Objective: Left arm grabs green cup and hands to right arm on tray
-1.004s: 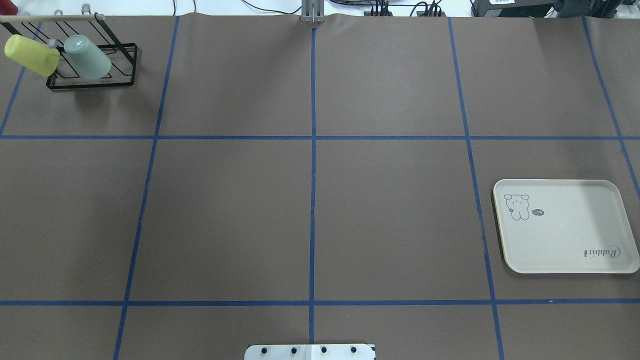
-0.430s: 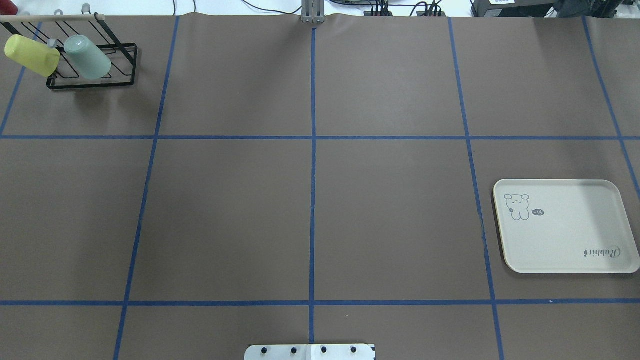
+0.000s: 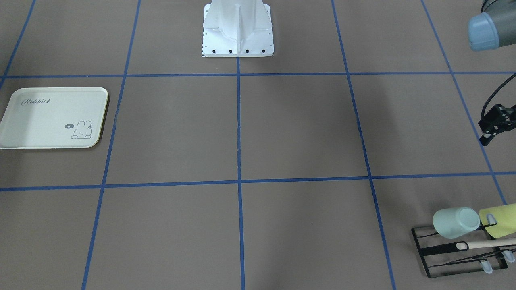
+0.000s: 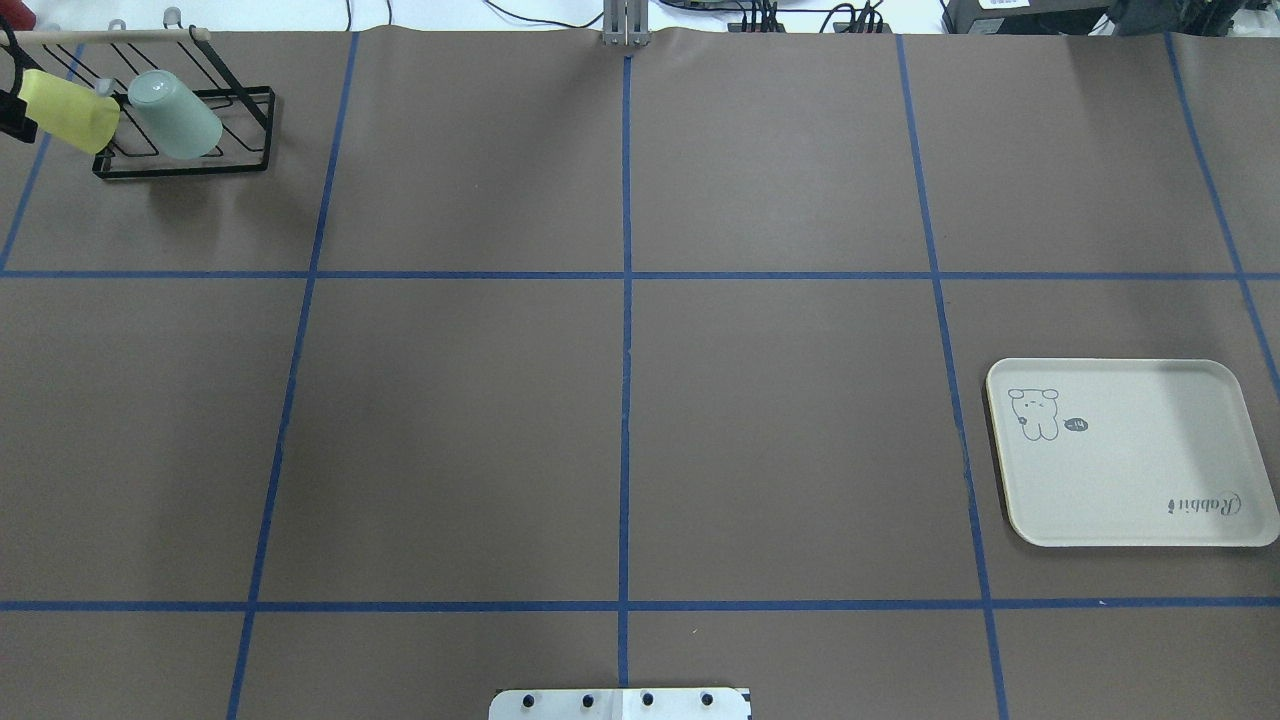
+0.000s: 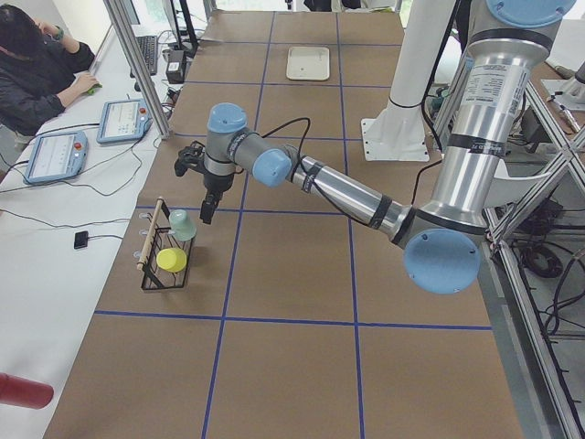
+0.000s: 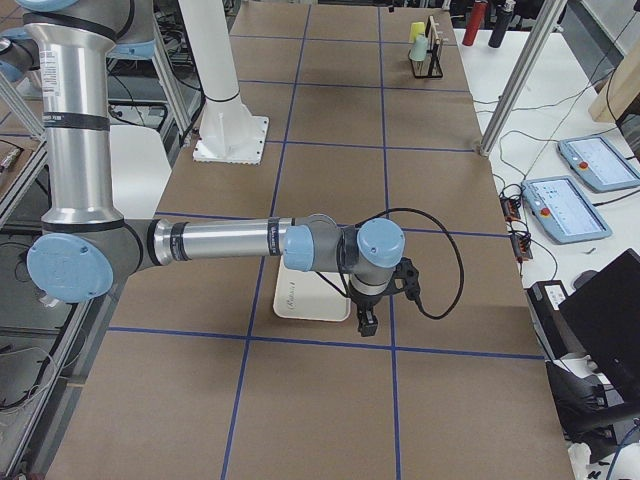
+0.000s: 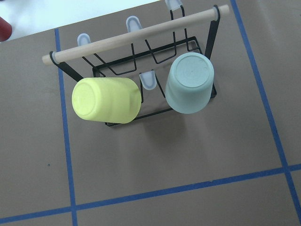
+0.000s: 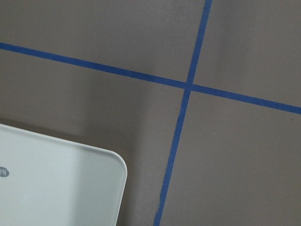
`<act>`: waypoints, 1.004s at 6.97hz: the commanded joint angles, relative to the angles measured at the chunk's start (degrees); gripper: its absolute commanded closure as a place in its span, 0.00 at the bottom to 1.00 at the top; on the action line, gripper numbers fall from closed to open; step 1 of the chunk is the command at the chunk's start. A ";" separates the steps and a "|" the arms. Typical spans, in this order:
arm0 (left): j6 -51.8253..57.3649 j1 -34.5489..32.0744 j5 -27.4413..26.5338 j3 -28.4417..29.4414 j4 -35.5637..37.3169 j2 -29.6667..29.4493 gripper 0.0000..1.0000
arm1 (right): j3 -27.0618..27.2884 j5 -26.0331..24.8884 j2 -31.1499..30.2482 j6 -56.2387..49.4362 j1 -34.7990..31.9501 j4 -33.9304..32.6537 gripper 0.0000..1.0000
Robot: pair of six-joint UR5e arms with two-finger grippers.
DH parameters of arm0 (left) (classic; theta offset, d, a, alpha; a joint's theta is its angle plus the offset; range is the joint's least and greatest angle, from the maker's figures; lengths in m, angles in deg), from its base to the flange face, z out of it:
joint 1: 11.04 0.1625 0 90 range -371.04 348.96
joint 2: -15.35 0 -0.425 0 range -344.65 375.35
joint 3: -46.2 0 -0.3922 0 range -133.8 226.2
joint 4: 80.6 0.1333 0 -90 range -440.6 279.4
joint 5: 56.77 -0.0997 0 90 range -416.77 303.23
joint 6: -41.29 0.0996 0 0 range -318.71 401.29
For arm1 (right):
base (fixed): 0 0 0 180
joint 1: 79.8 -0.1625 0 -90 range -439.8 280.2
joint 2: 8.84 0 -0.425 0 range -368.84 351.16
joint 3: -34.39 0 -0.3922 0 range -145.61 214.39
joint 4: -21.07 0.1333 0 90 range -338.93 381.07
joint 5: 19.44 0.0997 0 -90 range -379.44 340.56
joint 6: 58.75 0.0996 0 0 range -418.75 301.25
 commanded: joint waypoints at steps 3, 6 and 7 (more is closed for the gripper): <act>-24.92 8.16 -14.83 5.31 -18.65 0.17 0.00 | 0.22 0.00 0.05 0.09 0.00 -0.02 0.00; -27.71 14.07 -27.41 6.71 -20.16 -1.41 0.00 | 0.13 0.09 0.05 0.00 0.00 -0.02 0.00; -27.80 14.25 -27.88 9.33 -23.65 -1.59 0.00 | 0.13 0.09 0.05 0.09 0.00 -0.02 0.01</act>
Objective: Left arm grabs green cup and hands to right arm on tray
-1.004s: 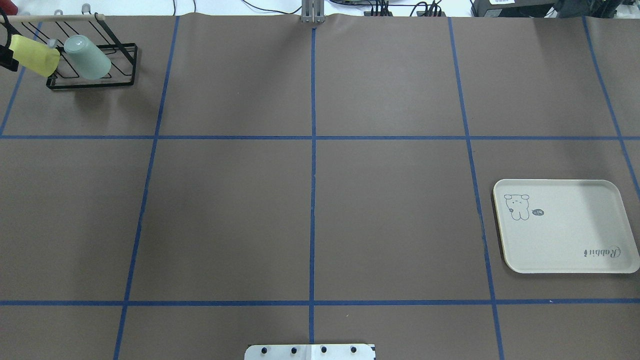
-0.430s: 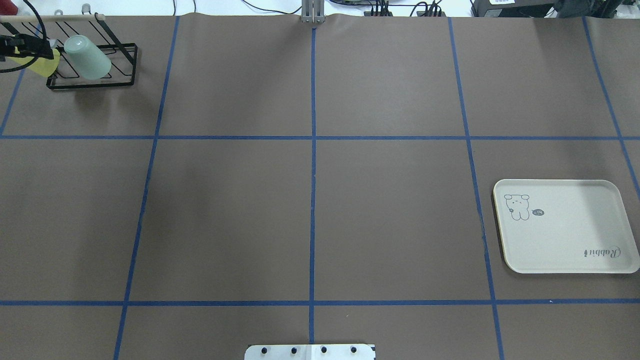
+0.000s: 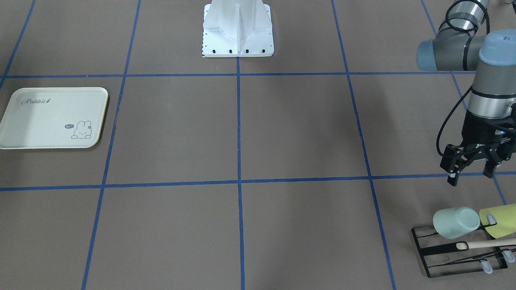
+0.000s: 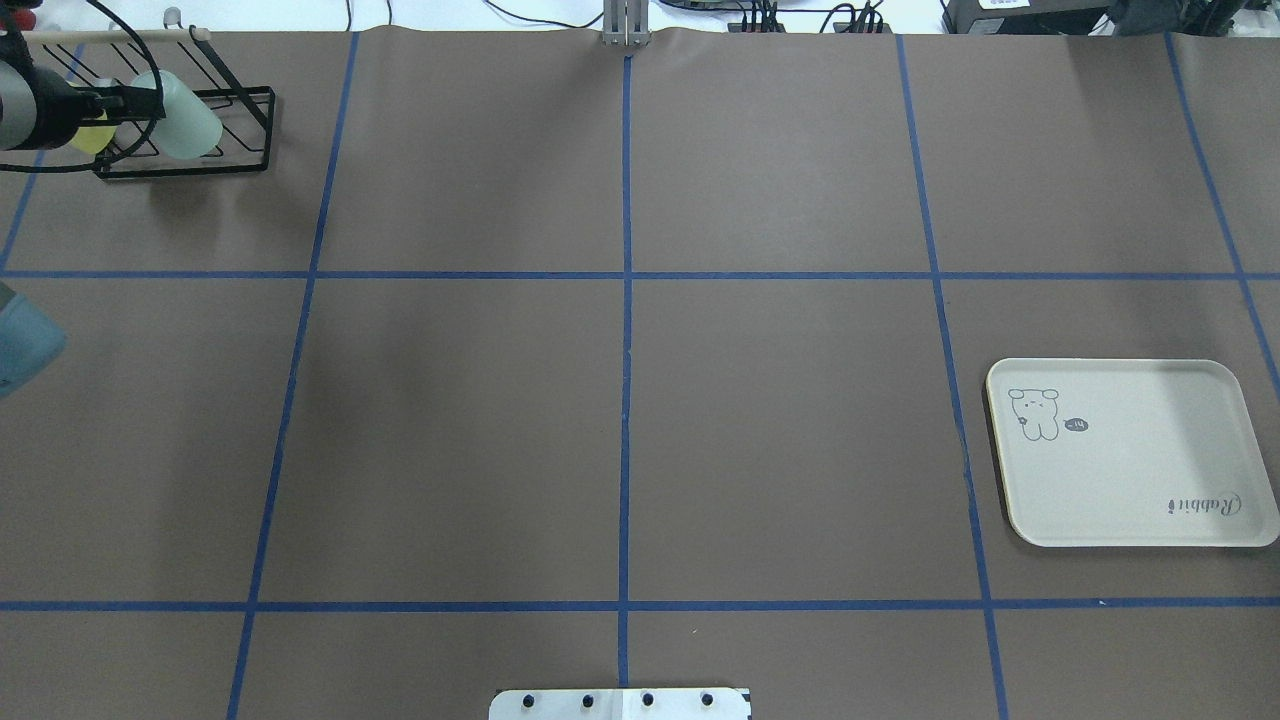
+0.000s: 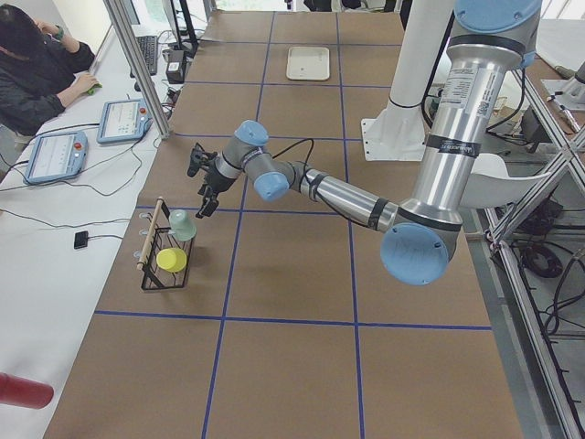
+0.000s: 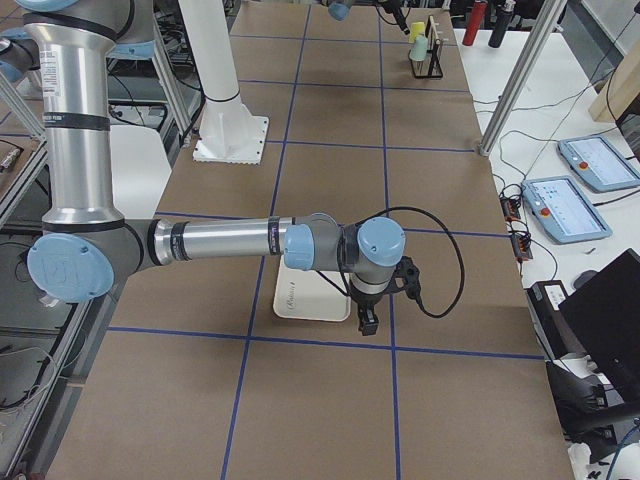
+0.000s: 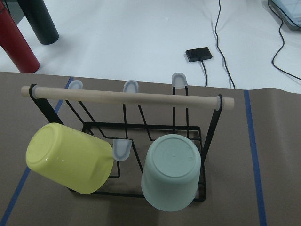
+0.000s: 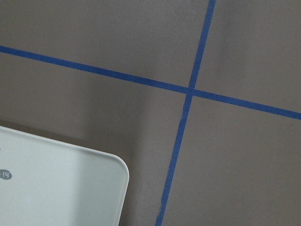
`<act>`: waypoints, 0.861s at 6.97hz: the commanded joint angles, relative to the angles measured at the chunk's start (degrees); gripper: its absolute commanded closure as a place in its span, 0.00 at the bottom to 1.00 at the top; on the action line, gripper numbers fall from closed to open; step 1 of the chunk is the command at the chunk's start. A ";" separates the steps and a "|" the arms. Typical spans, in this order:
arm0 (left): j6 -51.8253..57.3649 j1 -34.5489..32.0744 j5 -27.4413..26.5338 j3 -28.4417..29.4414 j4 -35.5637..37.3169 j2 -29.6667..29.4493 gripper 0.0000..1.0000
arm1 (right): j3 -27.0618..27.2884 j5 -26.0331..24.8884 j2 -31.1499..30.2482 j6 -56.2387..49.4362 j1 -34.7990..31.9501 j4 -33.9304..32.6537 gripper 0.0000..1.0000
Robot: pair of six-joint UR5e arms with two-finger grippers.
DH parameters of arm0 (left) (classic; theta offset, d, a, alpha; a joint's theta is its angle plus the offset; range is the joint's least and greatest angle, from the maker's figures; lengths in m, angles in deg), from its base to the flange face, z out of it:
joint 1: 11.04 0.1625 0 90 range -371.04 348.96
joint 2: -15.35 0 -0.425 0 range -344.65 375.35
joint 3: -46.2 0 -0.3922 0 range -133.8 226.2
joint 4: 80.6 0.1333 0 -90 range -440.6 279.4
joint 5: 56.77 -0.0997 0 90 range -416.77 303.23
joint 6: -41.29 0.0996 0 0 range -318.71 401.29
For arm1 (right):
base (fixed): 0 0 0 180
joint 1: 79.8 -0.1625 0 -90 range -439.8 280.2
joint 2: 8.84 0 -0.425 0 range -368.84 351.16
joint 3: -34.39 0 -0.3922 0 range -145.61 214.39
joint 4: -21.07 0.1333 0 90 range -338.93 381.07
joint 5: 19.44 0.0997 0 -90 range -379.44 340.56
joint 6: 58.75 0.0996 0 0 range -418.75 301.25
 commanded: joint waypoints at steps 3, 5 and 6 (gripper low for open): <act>-1.09 0.88 -4.56 12.46 -12.46 -4.44 0.00 | 0.26 0.46 0.00 0.16 0.00 0.00 0.00; -1.08 0.88 -5.86 15.89 -12.55 -6.90 0.00 | 0.26 0.46 0.00 0.16 0.00 0.00 0.00; -1.08 1.23 -6.66 18.00 -13.59 -8.04 0.00 | 0.17 0.46 0.00 0.07 0.00 0.00 0.01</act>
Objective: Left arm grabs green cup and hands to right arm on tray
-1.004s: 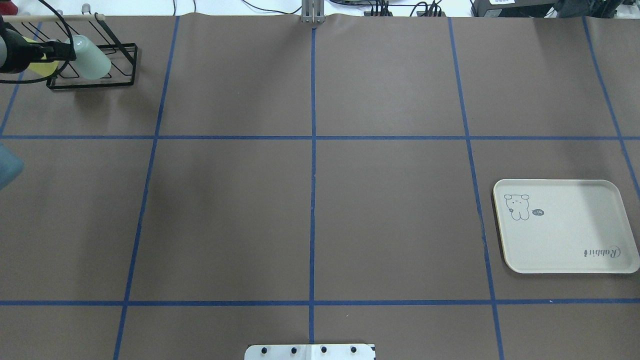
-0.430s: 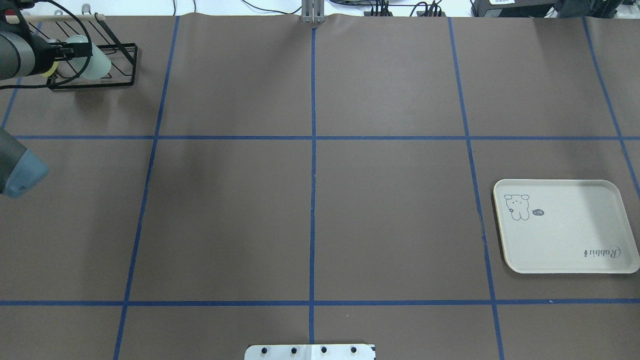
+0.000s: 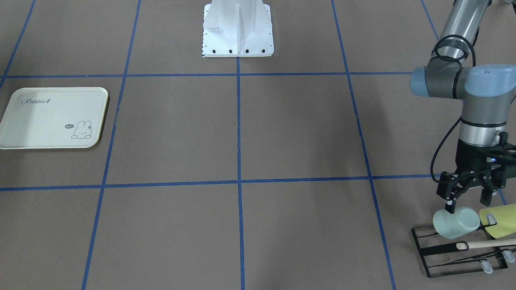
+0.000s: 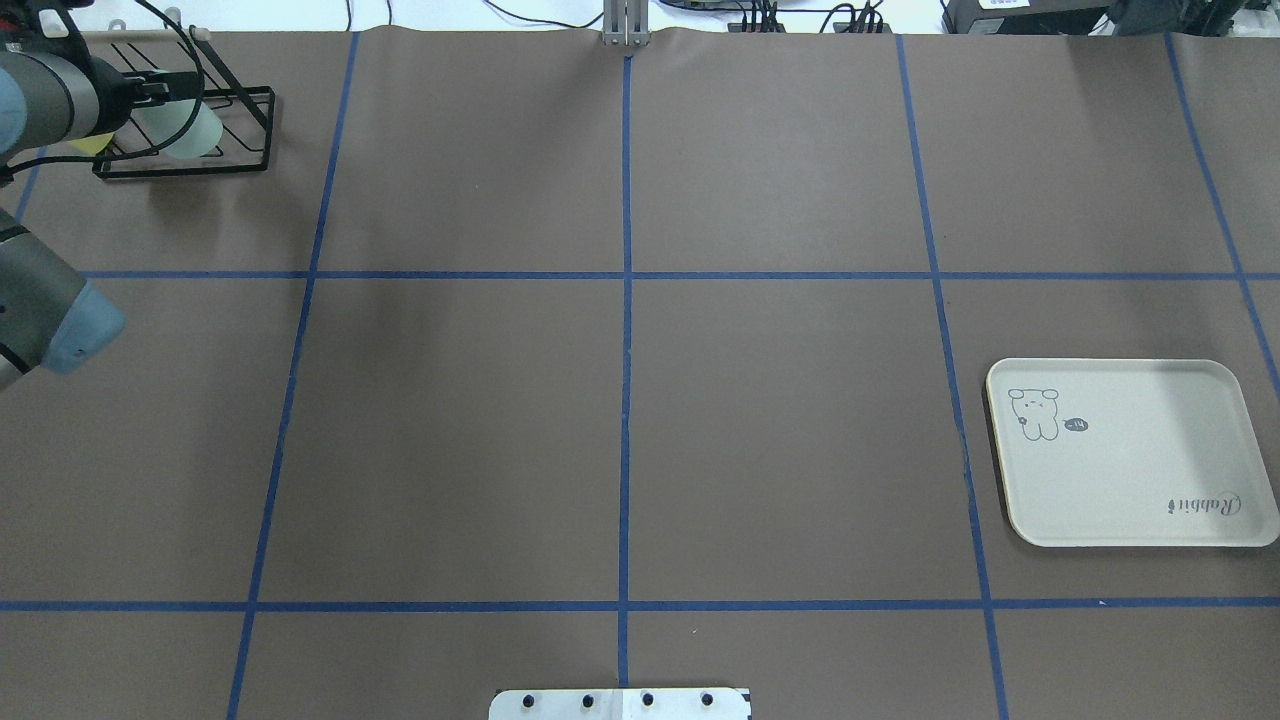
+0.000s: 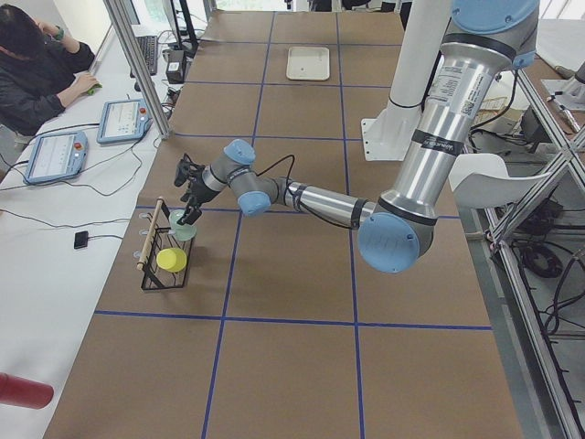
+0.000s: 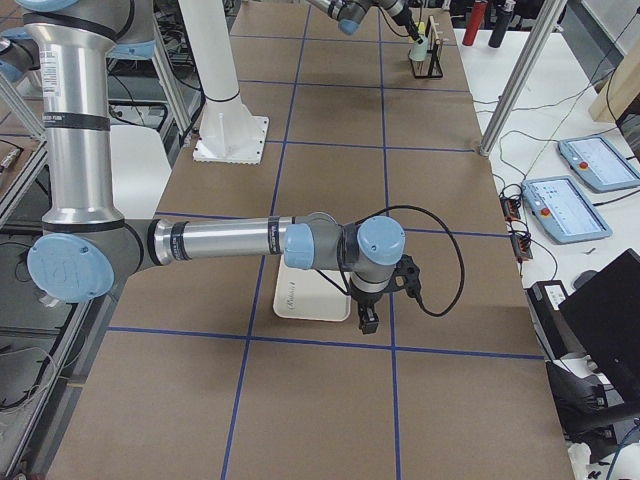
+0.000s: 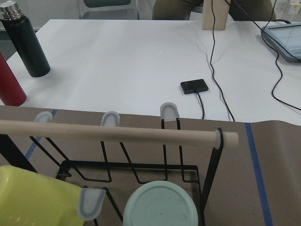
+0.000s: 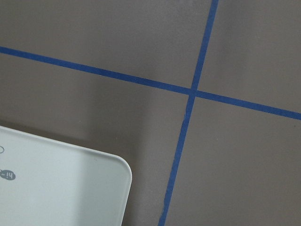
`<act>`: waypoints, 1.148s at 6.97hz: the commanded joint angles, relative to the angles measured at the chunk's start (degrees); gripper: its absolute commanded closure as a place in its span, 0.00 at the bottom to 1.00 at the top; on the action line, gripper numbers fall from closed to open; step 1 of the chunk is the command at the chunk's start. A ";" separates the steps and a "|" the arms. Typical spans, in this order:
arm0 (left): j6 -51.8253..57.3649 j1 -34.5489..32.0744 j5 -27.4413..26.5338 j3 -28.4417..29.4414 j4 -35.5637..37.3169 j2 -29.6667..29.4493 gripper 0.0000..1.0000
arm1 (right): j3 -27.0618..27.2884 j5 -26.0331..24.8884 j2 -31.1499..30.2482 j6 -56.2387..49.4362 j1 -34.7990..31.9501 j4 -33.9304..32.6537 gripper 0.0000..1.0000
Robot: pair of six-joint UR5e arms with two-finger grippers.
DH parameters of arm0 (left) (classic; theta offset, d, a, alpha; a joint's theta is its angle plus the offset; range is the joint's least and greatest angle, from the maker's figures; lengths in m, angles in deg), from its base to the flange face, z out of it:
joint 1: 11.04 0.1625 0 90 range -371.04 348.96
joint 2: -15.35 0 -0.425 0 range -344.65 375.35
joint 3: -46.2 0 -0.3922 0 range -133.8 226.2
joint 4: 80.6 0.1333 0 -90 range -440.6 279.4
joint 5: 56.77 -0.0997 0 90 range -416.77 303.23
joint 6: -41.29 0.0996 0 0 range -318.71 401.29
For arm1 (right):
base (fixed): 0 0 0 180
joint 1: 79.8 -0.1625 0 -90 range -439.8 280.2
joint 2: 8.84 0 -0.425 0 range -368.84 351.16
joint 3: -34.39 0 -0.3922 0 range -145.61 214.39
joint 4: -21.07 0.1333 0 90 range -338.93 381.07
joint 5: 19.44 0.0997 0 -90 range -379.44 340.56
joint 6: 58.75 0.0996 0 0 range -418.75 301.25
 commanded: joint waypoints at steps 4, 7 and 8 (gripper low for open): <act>-0.01 1.39 -2.09 4.42 -2.84 -1.38 0.00 | 0.02 -0.08 0.00 -0.07 0.00 0.00 0.01; -0.01 1.92 -2.09 5.56 -2.76 -1.47 0.00 | 0.02 -0.08 0.00 -0.07 0.00 0.00 0.01; -0.01 1.92 -2.09 5.57 -2.75 -1.47 0.00 | -0.06 -0.08 0.09 -0.07 0.00 0.00 0.01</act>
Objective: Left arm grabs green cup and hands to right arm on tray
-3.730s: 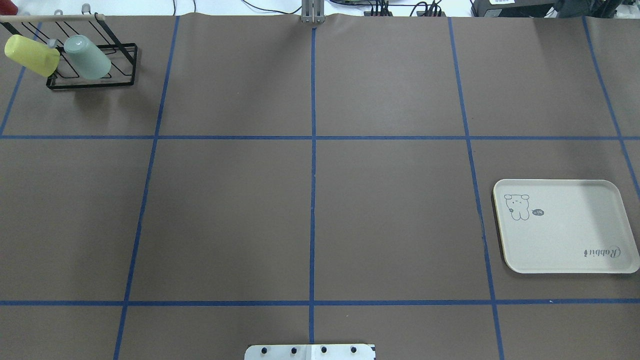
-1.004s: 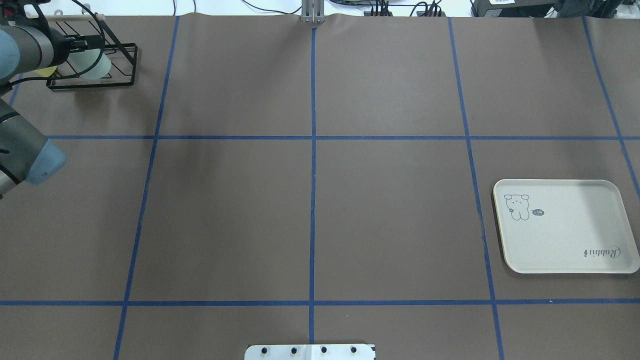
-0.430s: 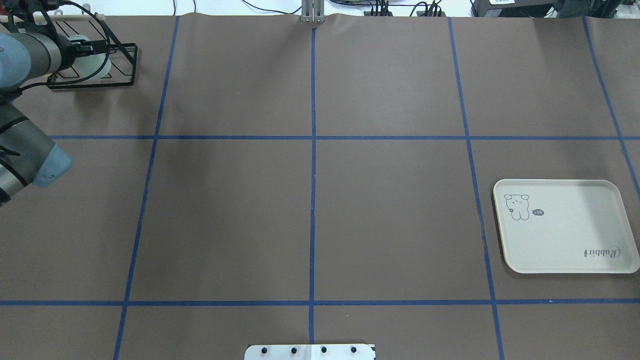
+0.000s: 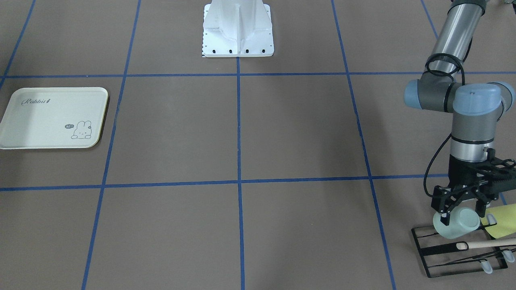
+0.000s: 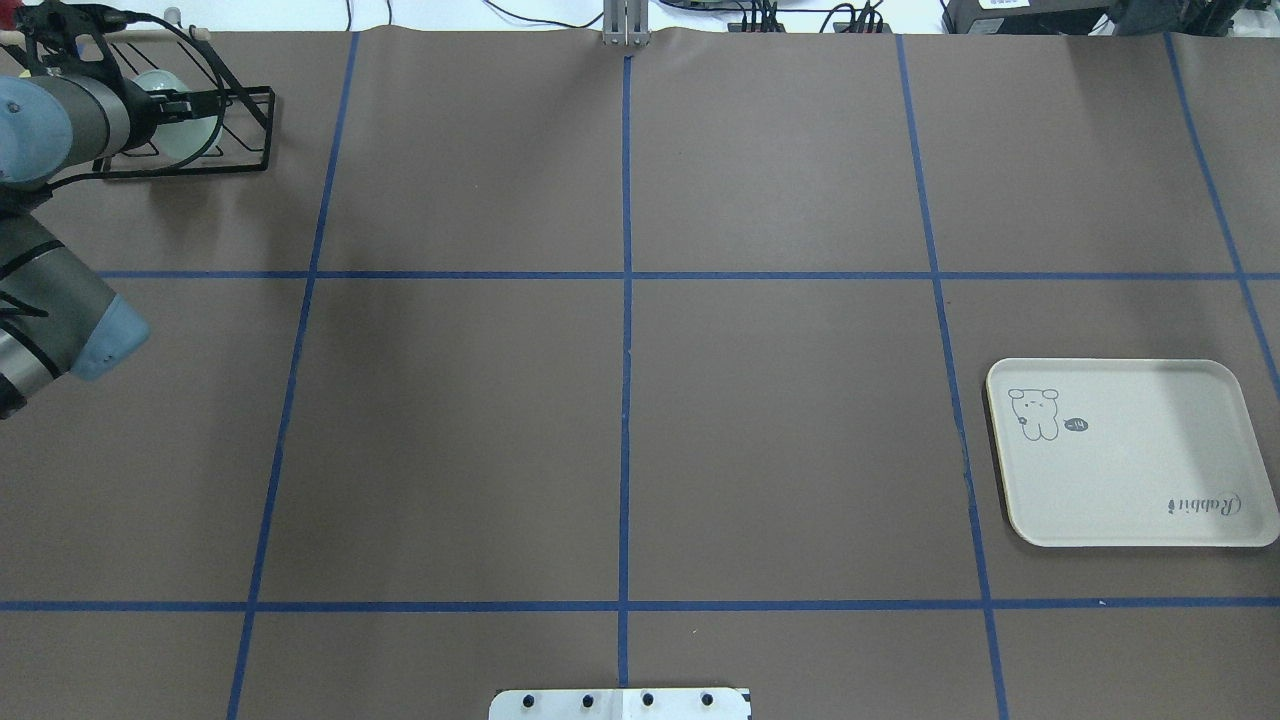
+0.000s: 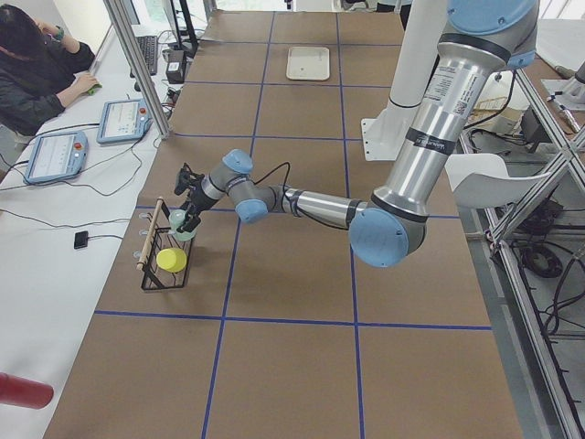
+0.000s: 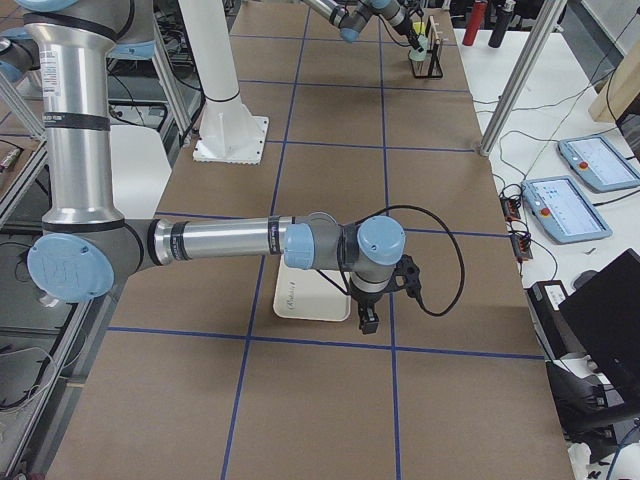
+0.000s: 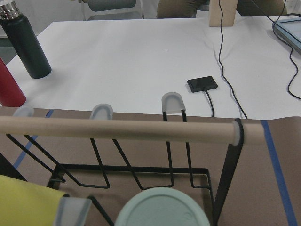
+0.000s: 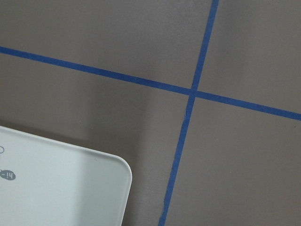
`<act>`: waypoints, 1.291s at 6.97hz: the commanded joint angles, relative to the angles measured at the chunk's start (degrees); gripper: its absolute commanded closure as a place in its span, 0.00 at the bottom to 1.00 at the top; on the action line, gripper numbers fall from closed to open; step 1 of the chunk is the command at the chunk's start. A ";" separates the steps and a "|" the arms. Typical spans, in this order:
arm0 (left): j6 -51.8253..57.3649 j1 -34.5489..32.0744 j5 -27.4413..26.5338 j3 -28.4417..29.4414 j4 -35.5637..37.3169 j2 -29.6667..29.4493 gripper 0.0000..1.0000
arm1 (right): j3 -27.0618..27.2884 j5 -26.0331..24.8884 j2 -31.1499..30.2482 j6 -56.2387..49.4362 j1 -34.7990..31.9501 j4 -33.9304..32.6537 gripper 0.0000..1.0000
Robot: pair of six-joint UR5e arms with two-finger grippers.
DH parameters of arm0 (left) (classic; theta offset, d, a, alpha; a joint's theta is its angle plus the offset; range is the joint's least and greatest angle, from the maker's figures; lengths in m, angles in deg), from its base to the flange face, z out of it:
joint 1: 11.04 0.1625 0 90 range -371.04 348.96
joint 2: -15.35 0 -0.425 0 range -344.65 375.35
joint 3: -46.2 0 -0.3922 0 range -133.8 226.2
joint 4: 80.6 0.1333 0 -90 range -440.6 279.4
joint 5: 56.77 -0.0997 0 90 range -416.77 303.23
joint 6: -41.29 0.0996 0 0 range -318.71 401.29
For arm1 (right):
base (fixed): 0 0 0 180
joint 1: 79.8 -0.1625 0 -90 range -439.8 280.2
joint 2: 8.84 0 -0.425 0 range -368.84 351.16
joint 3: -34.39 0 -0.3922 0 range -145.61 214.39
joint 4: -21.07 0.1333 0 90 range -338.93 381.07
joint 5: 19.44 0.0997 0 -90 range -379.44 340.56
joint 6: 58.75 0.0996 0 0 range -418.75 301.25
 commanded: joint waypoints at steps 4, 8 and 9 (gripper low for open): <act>0.64 0.10 0.00 0.04 0.03 -0.01 0.06 | 0.10 0.00 -0.02 0.00 0.00 0.00 0.00; 0.81 0.10 -0.09 0.66 0.12 -0.10 0.06 | 0.10 0.00 -0.02 0.00 0.00 0.00 0.00; 0.81 0.10 -0.09 0.66 0.12 -0.36 0.06 | -0.07 0.00 -0.02 0.00 0.00 0.00 0.00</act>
